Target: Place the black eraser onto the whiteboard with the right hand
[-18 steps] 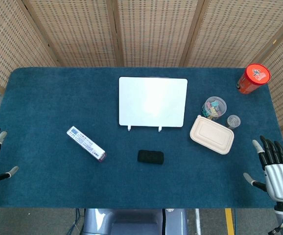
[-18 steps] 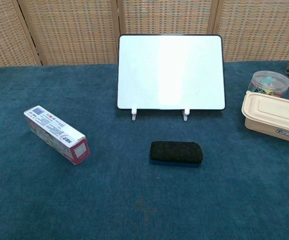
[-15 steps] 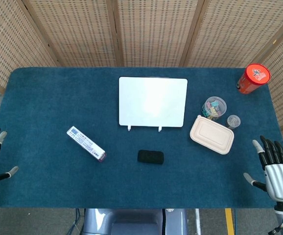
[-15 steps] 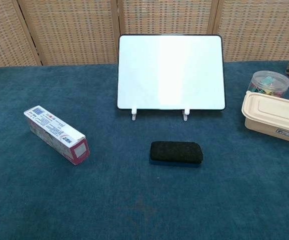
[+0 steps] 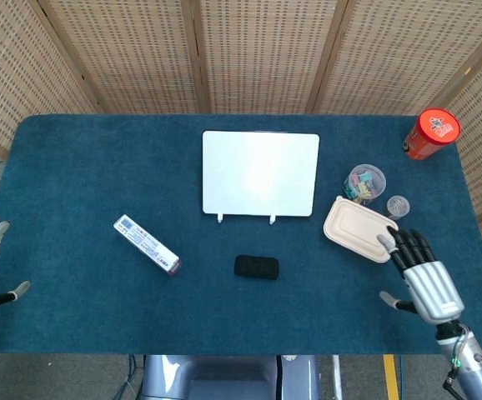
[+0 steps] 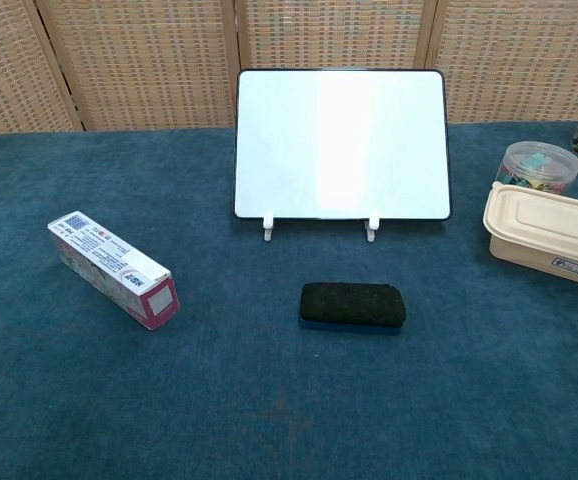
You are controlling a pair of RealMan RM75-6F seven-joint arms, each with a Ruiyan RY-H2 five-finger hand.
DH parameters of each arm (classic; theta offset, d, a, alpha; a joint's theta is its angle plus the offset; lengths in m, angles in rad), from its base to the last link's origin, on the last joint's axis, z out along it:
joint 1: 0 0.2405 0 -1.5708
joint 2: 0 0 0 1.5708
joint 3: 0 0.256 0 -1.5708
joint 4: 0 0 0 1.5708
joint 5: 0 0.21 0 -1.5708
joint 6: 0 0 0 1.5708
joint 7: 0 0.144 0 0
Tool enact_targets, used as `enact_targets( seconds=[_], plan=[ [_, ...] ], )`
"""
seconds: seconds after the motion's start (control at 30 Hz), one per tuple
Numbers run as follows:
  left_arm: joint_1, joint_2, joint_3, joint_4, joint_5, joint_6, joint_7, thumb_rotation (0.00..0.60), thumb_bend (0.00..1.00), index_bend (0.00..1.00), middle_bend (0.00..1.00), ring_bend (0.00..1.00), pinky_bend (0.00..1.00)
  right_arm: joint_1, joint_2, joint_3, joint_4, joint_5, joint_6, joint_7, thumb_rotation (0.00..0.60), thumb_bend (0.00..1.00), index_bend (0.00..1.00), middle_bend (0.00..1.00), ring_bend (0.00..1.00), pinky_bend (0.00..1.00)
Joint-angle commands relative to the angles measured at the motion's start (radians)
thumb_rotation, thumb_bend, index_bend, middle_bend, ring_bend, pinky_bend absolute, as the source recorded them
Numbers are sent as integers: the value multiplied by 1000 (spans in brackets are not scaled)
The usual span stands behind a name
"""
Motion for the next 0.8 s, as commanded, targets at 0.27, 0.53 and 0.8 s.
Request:
enact_targets(
  seconds=[0.27, 0.53, 0.8],
  plan=[
    [-4, -7, -11, 3, -20, -5, 18, 600, 0, 0, 0, 0, 0, 300, -57, 47, -85, 61, -422, 5, 600, 0, 0, 0, 0, 0],
    [-11, -9, -13, 0, -32, -23, 29, 600, 0, 0, 0, 0, 0, 406, -198, 119, -71, 249, -547, -202, 600, 0, 0, 0, 0, 63],
    [-15, -11, -15, 4, -47, -39, 29, 600, 0, 0, 0, 0, 0, 471, -332, 140, -40, 463, -570, -446, 600, 0, 6, 36, 0, 139]
  ],
)
